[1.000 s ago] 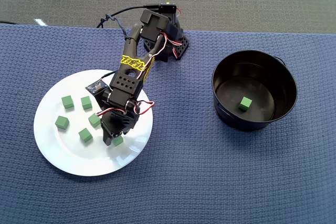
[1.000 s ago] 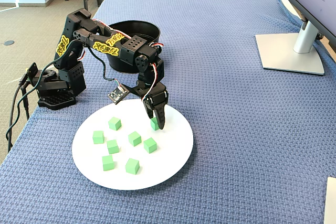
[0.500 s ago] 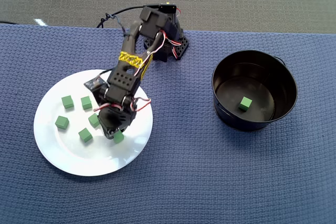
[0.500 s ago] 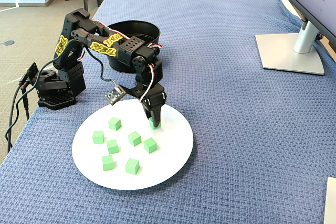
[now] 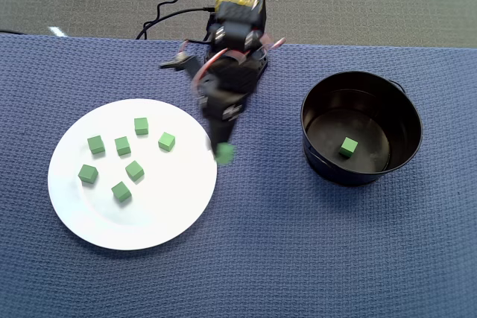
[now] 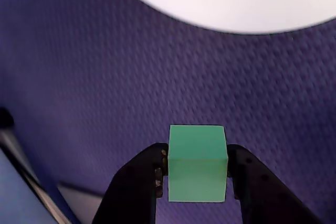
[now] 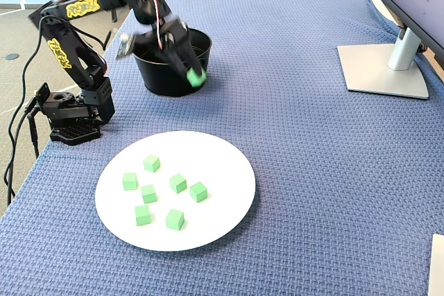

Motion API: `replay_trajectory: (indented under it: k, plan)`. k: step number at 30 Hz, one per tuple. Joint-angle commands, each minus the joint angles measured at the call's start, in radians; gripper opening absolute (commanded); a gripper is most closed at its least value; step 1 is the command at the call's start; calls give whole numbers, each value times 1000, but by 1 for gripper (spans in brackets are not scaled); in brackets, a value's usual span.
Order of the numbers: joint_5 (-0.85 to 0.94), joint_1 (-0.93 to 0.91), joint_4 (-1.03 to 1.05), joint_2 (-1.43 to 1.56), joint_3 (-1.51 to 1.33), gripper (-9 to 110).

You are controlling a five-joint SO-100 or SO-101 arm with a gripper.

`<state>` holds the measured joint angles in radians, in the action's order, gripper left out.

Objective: Pick up the green cubes from the white plate and place them in the black recipient

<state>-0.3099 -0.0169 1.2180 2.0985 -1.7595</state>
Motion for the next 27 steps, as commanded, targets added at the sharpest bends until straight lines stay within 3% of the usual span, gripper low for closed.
replay_trajectory:
  k: [1, 7, 12, 23, 24, 26, 27]
  plan:
    - [35, 209, 5, 147, -17, 0]
    - [41, 588, -35, 187, -38, 0]
    - [87, 787, -81, 91, -51, 0]
    - [84, 807, -192, -25, -110, 0]
    - [72, 807, -184, -20, -109, 9]
    - [61, 811, -170, -11, -109, 41]
    - [57, 811, -167, -6, -109, 44]
